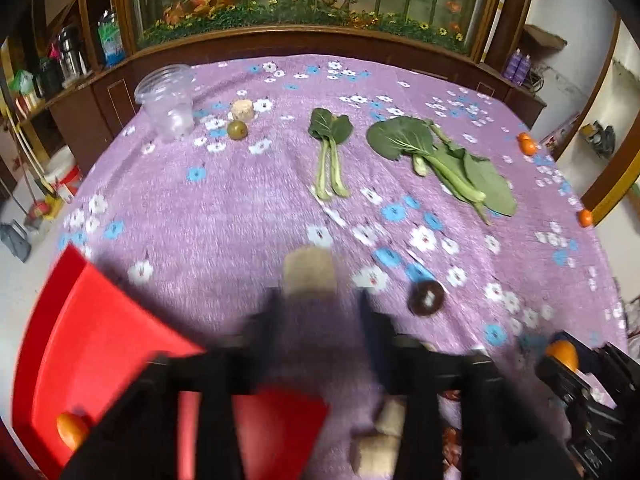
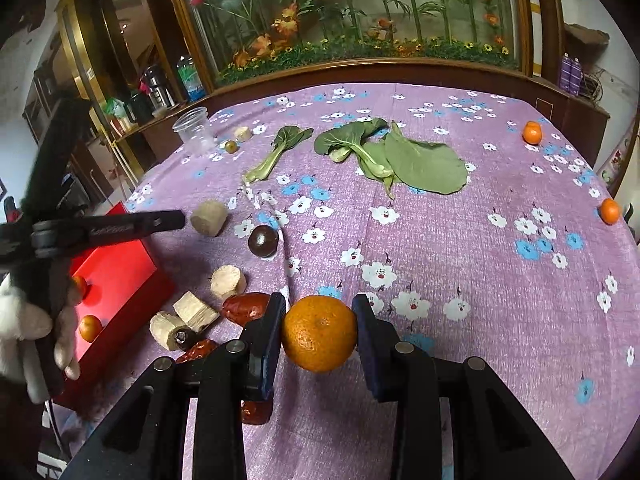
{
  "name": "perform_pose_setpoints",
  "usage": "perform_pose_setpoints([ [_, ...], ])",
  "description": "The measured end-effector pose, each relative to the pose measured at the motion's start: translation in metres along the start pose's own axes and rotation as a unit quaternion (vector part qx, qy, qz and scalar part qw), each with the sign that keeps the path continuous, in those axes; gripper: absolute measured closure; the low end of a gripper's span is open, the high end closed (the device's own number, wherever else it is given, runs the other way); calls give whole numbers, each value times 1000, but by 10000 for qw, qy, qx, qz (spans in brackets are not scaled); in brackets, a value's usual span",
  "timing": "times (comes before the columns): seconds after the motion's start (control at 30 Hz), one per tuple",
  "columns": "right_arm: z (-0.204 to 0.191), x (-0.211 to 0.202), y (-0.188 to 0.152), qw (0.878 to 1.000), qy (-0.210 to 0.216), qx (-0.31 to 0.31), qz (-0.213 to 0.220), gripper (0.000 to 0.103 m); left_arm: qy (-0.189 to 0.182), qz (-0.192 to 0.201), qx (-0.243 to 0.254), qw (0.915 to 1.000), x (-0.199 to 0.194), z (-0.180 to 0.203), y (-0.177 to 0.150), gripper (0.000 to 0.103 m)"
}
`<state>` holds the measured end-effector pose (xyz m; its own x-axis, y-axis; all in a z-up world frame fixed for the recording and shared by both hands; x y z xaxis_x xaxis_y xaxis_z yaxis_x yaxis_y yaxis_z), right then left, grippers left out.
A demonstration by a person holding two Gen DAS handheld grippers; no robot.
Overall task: Organize fruits
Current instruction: 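Grasp a beige cylindrical chunk with the left tool while the right tool grasps an orange, then carry the chunk and orange into the red tray and open both tools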
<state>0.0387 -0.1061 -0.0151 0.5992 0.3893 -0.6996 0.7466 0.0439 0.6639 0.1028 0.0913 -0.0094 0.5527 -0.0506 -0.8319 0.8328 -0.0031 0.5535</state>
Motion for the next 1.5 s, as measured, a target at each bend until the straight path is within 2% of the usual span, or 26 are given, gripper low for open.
perform_pose_setpoints([
  [0.13,1,6,0,10000,47,29,-52,66,241,-254,154,9993,29,-1,10,45],
  [0.23,2,11,0,9999,83,34,-106,66,544,-658,287,9959,55,-4,8,43],
  [0.27,3,13,-1,9999,91,36,-115,66,518,-611,237,9965,57,-6,8,44],
  [0.3,4,15,-1,9999,99,46,-123,66,526,-639,224,9963,58,-7,8,50],
  [0.37,6,17,-1,9998,113,74,-137,66,298,-639,174,9974,57,-5,8,69],
  [0.43,8,20,-2,9997,128,96,-165,66,506,-535,280,9969,54,-5,8,69],
  [0.5,8,21,-3,9996,165,128,-187,66,501,-428,320,9973,50,-5,5,69],
  [0.63,6,17,-4,9994,226,164,-180,66,141,-292,84,9994,29,-3,1,69],
  [0.83,-12,-3,-1,9995,323,51,-39,66,-447,209,-395,9980,-32,-11,-13,69],
  [0.93,-29,-14,-1,9991,407,-75,30,66,-955,469,-958,9897,-65,-29,-34,69],
  [1.03,-53,-23,-4,9982,528,-275,53,66,-1114,638,-1406,9817,-84,-50,-58,69],
  [1.13,-76,-26,-5,9969,626,-466,26,66,-844,757,-1664,9795,-98,-76,-86,69],
  [1.23,-109,-21,-5,9946,776,-681,-52,66,-186,857,-1664,9822,-106,-103,-107,69],
  [1.3,-133,-15,-6,9925,908,-813,-127,65,79,876,-1650,9824,-108,-116,-115,69],
  [1.5,-202,15,-10,9831,1250,-1284,-373,65,421,757,-1544,9842,-104,-139,-138,69],
])
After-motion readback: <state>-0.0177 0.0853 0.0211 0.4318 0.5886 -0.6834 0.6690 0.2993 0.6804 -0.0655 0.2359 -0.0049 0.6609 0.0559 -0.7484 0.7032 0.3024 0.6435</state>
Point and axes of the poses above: each gripper's, at about its wrist camera, not at the fingertips, and x roughly the way its jaws point, z to its right, y to its top, the point moved 7 cm from there along x, roughly the way its jaws point, and after that the axes turned 1 degree about x, right-handed, at the moved point
